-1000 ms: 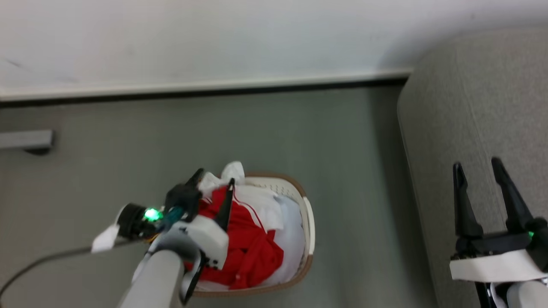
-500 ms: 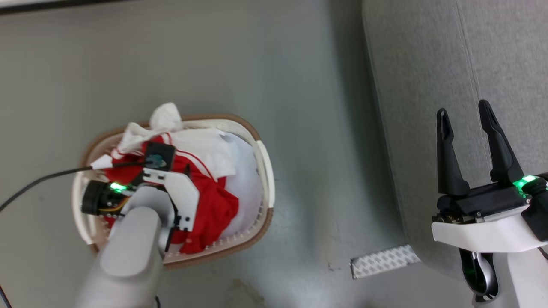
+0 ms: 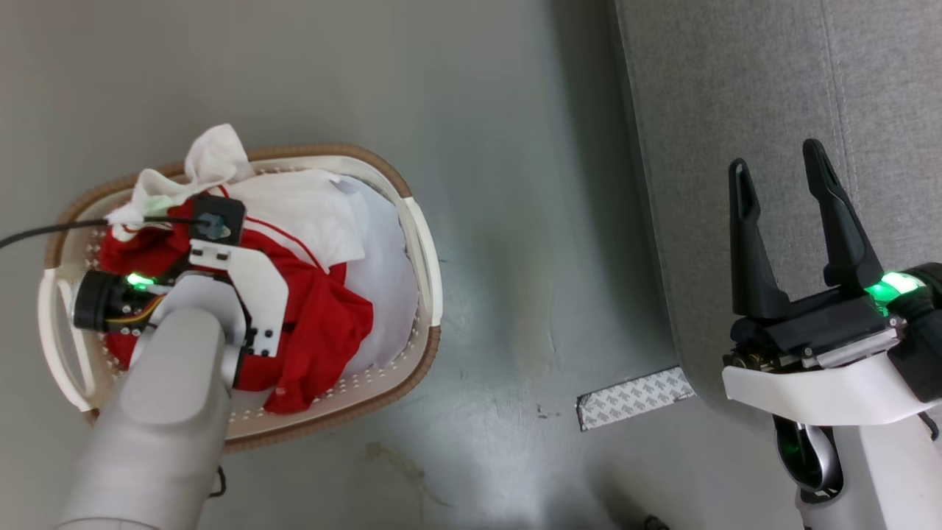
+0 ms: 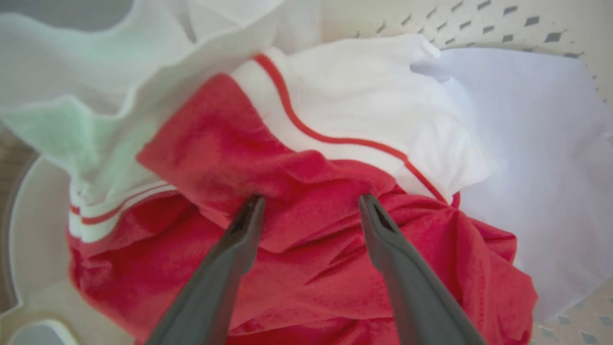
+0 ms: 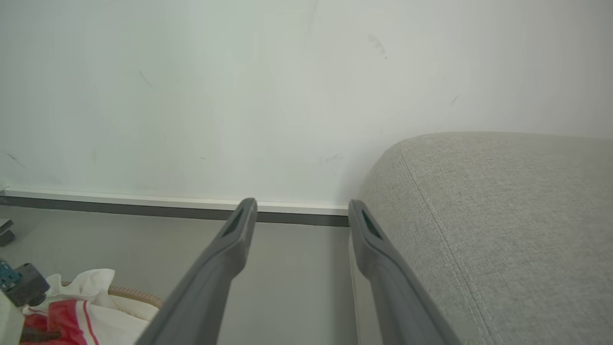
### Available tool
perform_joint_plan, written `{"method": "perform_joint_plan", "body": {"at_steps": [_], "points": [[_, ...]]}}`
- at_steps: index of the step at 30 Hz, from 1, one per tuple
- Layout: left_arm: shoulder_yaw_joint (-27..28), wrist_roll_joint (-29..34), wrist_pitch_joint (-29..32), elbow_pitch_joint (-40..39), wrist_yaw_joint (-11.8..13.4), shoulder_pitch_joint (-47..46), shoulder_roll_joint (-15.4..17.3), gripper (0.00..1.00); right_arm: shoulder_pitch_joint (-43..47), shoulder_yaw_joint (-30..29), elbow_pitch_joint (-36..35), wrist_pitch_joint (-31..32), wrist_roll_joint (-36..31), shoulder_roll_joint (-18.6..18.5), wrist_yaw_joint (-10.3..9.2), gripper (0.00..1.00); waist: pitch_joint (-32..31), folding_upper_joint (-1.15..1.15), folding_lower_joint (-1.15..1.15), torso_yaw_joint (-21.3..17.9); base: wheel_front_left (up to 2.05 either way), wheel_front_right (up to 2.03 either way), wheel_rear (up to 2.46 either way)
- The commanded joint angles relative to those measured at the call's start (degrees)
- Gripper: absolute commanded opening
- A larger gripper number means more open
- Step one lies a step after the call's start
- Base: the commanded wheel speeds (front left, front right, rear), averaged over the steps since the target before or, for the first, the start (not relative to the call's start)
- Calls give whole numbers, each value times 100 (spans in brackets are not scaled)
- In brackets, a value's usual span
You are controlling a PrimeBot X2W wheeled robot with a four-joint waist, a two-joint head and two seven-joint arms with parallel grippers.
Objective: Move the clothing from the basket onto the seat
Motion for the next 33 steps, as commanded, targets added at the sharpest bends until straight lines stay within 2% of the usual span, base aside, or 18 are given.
{"method": "perform_joint_plan", "body": {"at_steps": [1,13,14,15,16,17,21,25,28,30,33], "points": [[-36,46,49,66,-30,-100,73,100,-93,31,-32,4,69,11,17,100,81,0,-1,-47,0,0,0],[-354,285,244,424,-142,-543,381,100,-82,181,-201,4,337,11,17,100,544,0,-1,-330,0,0,0],[-379,284,225,447,-145,-562,395,81,-70,172,-207,4,363,12,17,100,564,0,-1,-342,0,0,0],[-423,315,195,467,-159,-582,410,19,-64,165,-212,4,376,12,17,100,578,0,-1,-352,0,0,0],[-423,315,195,467,-159,-582,410,19,-64,165,-212,4,376,12,17,100,578,0,-1,-352,0,0,0],[-438,299,155,483,-148,-605,415,0,-60,158,-215,4,395,12,17,100,586,0,-1,-360,0,0,0],[-507,248,43,596,-216,-576,332,0,-23,94,-190,4,427,10,17,100,521,0,-1,-325,0,0,0],[-491,72,-316,554,-308,-439,121,0,58,-43,-131,4,386,9,17,100,280,0,-1,-148,0,0,0],[-473,-85,-687,422,-293,-236,-105,0,203,-203,-47,3,302,0,17,100,-45,0,-1,71,0,0,0],[-459,-272,-1067,215,-373,39,-351,0,399,-429,18,4,251,-48,17,100,-480,0,-1,322,0,0,0],[-453,-356,-1249,45,-435,224,-463,0,553,-605,44,4,229,-79,17,100,-788,0,-1,493,0,0,0]]}}
